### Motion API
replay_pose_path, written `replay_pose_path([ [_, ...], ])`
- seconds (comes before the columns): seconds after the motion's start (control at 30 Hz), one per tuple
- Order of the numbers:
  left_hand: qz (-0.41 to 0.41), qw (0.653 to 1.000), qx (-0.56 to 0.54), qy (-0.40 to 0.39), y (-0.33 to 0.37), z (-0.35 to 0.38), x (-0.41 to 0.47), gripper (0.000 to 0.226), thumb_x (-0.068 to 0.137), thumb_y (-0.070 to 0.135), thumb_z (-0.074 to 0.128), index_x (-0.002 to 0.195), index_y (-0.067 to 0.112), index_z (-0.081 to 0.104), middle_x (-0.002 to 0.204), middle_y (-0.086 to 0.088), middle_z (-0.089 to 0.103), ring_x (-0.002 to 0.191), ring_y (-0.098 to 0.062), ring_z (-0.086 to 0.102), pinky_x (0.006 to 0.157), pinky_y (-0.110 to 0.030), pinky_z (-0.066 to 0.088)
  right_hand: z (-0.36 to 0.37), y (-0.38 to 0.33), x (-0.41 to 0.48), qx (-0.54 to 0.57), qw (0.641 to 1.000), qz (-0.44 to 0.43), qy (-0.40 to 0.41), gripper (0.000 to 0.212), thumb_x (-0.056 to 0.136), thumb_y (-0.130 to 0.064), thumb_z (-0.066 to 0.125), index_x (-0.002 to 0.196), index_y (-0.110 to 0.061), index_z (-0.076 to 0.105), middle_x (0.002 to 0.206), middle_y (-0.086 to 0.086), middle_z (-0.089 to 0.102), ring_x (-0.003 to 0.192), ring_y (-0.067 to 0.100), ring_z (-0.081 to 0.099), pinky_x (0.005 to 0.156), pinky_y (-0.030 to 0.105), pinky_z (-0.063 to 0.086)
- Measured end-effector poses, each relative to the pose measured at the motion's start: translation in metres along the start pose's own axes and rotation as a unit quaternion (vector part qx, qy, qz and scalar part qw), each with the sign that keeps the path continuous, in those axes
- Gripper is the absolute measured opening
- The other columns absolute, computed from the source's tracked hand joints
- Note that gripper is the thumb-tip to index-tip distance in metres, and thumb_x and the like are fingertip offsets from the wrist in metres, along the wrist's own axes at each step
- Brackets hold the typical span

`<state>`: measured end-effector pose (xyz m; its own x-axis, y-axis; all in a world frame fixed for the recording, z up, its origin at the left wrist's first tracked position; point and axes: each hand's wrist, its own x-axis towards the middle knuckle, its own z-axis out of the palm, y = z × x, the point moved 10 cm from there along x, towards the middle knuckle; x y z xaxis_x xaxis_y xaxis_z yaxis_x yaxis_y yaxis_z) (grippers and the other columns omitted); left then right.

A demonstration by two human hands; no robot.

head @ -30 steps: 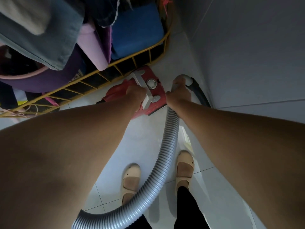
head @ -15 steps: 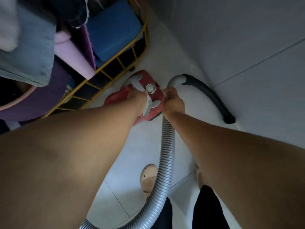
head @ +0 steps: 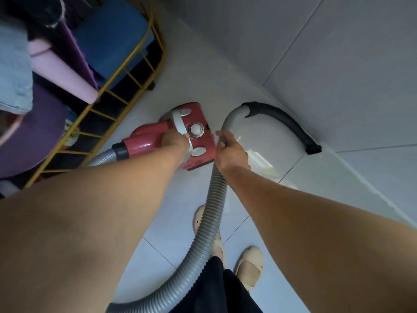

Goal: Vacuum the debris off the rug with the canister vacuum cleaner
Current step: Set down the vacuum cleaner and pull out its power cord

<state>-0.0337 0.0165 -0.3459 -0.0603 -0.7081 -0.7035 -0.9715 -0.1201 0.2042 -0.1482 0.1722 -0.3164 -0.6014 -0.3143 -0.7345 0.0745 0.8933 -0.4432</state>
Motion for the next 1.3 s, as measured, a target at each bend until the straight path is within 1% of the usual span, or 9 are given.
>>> replay_pose_path([
  [0.07, 0.022, 1.0, 0.008, 0.002, -0.004, 0.009, -0.012, 0.039, 0.1, 0.018, 0.048, 0.134, -0.002, 0.048, 0.136, -0.018, 0.054, 0.124, -0.03, 0.053, 0.092, -0.031, 0.043, -0.002, 0.018, -0.014, -0.022, 1.0, 0.005, -0.016, 0.038, 0.096, -0.033, 0.034, 0.126, -0.051, 0.049, 0.108, -0.003, 0.064, 0.11, 0.028, 0.053, 0.099, 0.045, 0.042],
  [0.13, 0.037, 0.999, 0.026, 0.016, -0.006, 0.017, -0.035, 0.037, 0.101, 0.015, 0.046, 0.134, -0.001, 0.047, 0.137, -0.018, 0.052, 0.126, -0.03, 0.051, 0.096, -0.032, 0.04, -0.004, 0.038, -0.029, -0.028, 0.999, -0.004, -0.032, 0.037, 0.095, -0.036, 0.041, 0.127, -0.051, 0.051, 0.111, -0.004, 0.066, 0.11, 0.026, 0.055, 0.099, 0.043, 0.044],
  [0.43, 0.09, 0.994, 0.055, -0.01, -0.021, 0.083, -0.094, 0.045, 0.097, 0.017, 0.056, 0.138, 0.006, 0.043, 0.138, -0.016, 0.053, 0.124, -0.032, 0.052, 0.099, -0.034, 0.04, -0.008, 0.129, -0.073, 0.121, 0.992, 0.025, -0.038, 0.034, 0.095, -0.03, 0.054, 0.128, -0.037, 0.053, 0.116, 0.001, 0.064, 0.102, 0.026, 0.063, 0.091, 0.038, 0.053],
  [0.57, 0.139, 0.987, 0.065, -0.053, -0.017, 0.117, -0.126, 0.049, 0.096, 0.013, 0.053, 0.143, 0.016, 0.039, 0.134, -0.013, 0.055, 0.12, -0.032, 0.054, 0.099, -0.035, 0.043, -0.015, 0.17, -0.104, 0.157, 0.986, 0.044, -0.015, 0.036, 0.094, -0.029, 0.057, 0.128, -0.038, 0.049, 0.115, 0.001, 0.064, 0.097, 0.026, 0.064, 0.088, 0.038, 0.054],
  [0.73, 0.171, 0.976, 0.06, -0.118, -0.008, 0.164, -0.163, 0.042, 0.095, 0.009, 0.048, 0.137, 0.011, 0.044, 0.128, -0.012, 0.057, 0.116, -0.031, 0.057, 0.089, -0.033, 0.046, -0.028, 0.225, -0.138, 0.158, 0.983, 0.077, 0.046, 0.046, 0.092, -0.025, 0.054, 0.128, -0.046, 0.033, 0.103, 0.005, 0.065, 0.087, 0.028, 0.064, 0.079, 0.039, 0.053],
  [0.83, 0.14, 0.981, 0.011, -0.135, -0.005, 0.184, -0.18, 0.034, 0.095, 0.014, 0.052, 0.129, 0.017, 0.048, 0.123, -0.006, 0.061, 0.108, -0.028, 0.059, 0.097, -0.04, 0.049, -0.037, 0.252, -0.161, 0.17, 0.978, 0.09, 0.084, 0.048, 0.088, -0.016, 0.053, 0.122, -0.042, 0.03, 0.09, 0.004, 0.066, 0.075, 0.027, 0.063, 0.067, 0.034, 0.048],
  [0.97, 0.158, 0.975, 0.032, -0.155, 0.005, 0.221, -0.207, 0.038, 0.093, 0.028, 0.058, 0.128, 0.015, 0.048, 0.125, -0.014, 0.061, 0.116, -0.034, 0.059, 0.102, -0.05, 0.046, -0.038, 0.306, -0.188, 0.271, 0.941, 0.152, 0.133, 0.045, 0.082, -0.007, 0.053, 0.105, -0.036, 0.028, 0.077, 0.006, 0.069, 0.066, 0.028, 0.07, 0.075, 0.042, 0.057],
  [1.13, 0.21, 0.956, 0.099, -0.178, 0.015, 0.267, -0.261, 0.042, 0.093, 0.039, 0.057, 0.126, 0.014, 0.049, 0.123, -0.013, 0.061, 0.115, -0.034, 0.059, 0.098, -0.048, 0.049, -0.038, 0.374, -0.203, 0.398, 0.874, 0.234, 0.148, 0.044, 0.089, -0.031, 0.066, 0.11, -0.014, 0.031, 0.068, -0.004, 0.061, 0.053, 0.022, 0.07, 0.08, 0.044, 0.057],
  [1.3, 0.242, 0.931, 0.162, -0.22, 0.018, 0.325, -0.324, 0.046, 0.095, 0.047, 0.051, 0.128, 0.015, 0.047, 0.133, -0.018, 0.056, 0.124, -0.037, 0.053, 0.102, -0.048, 0.043, -0.053, 0.408, -0.214, 0.408, 0.878, 0.22, 0.121, 0.034, 0.086, -0.042, 0.062, 0.106, -0.03, 0.039, 0.088, 0.0, 0.07, 0.049, 0.022, 0.07, 0.072, 0.041, 0.06],
])
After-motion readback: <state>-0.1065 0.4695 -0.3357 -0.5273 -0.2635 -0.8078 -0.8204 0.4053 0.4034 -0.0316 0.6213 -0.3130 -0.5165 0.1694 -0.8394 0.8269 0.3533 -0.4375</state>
